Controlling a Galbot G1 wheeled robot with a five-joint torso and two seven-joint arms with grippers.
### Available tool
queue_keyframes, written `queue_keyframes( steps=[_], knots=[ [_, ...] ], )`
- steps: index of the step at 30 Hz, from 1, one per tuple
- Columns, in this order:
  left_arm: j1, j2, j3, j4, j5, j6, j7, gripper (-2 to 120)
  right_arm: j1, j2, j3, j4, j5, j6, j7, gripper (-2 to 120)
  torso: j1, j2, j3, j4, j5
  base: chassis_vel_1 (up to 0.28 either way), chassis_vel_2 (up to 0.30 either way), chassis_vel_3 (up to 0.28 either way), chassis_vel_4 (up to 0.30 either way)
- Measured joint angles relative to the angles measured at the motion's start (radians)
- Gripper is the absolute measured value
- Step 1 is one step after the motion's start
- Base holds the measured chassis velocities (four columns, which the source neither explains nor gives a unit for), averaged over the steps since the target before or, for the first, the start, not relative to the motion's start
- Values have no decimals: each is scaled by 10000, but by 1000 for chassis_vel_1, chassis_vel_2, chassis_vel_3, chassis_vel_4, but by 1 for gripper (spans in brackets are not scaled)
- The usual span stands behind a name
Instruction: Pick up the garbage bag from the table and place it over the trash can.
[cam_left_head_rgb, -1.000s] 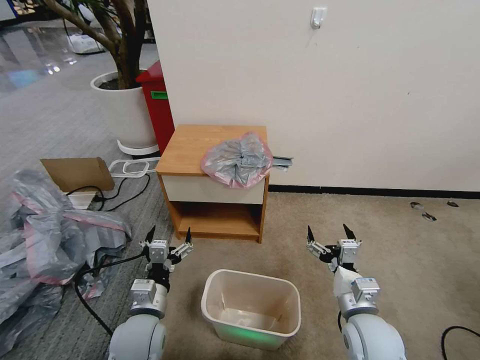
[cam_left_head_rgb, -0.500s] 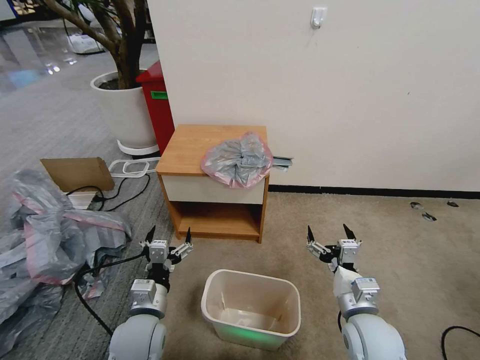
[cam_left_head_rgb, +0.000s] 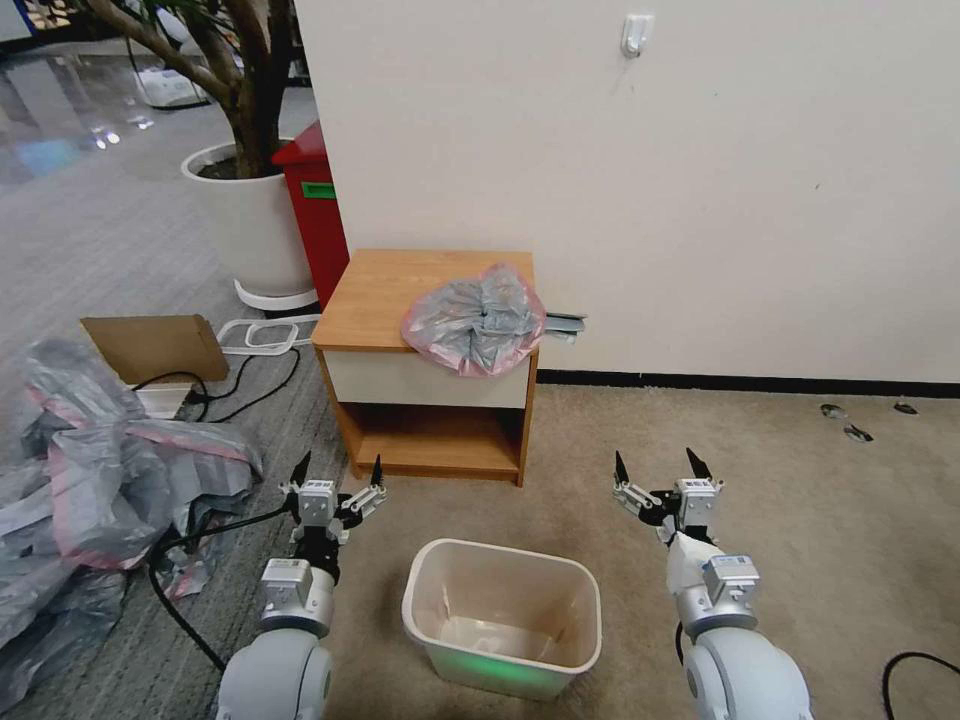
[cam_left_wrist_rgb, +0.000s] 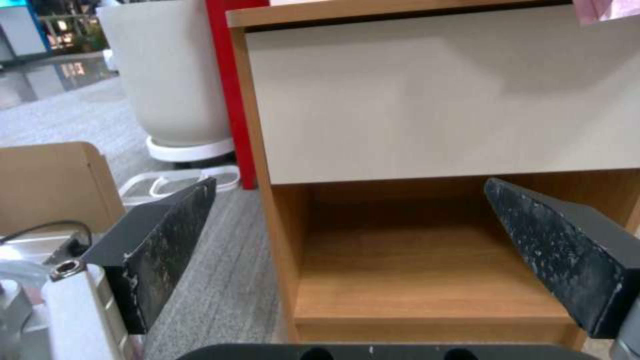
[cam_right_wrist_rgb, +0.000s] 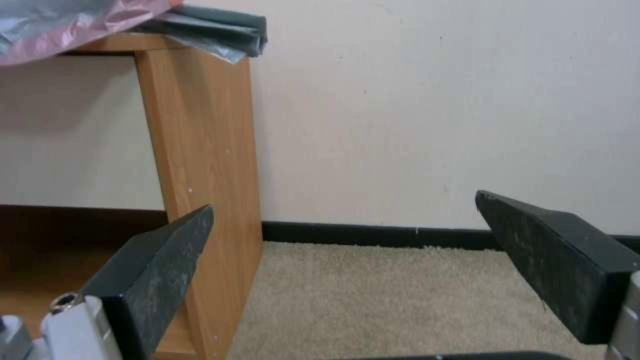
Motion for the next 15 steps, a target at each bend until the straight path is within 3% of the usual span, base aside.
queue_keyframes(
  steps=[10, 12, 15],
  knots=[
    [1587, 441, -651, -2135, -745, 605, -291, 100, -1829, 549, -245, 2448, 690, -845, 478, 100, 0, 1, -1, 0, 2, 0, 0, 0, 0],
    [2123, 588, -873, -2861, -1007, 813, -399, 100, -2446, 738, -327, 3281, 933, -1139, 645, 100, 0, 0, -1, 0, 1, 0, 0, 0, 0],
    [2508, 698, -1026, -3378, -1189, 964, -472, 100, -2614, 656, -299, 3506, 1399, -1366, 777, 100, 1, 2, -2, -3, -4, 0, 0, 0, 0]
  ],
)
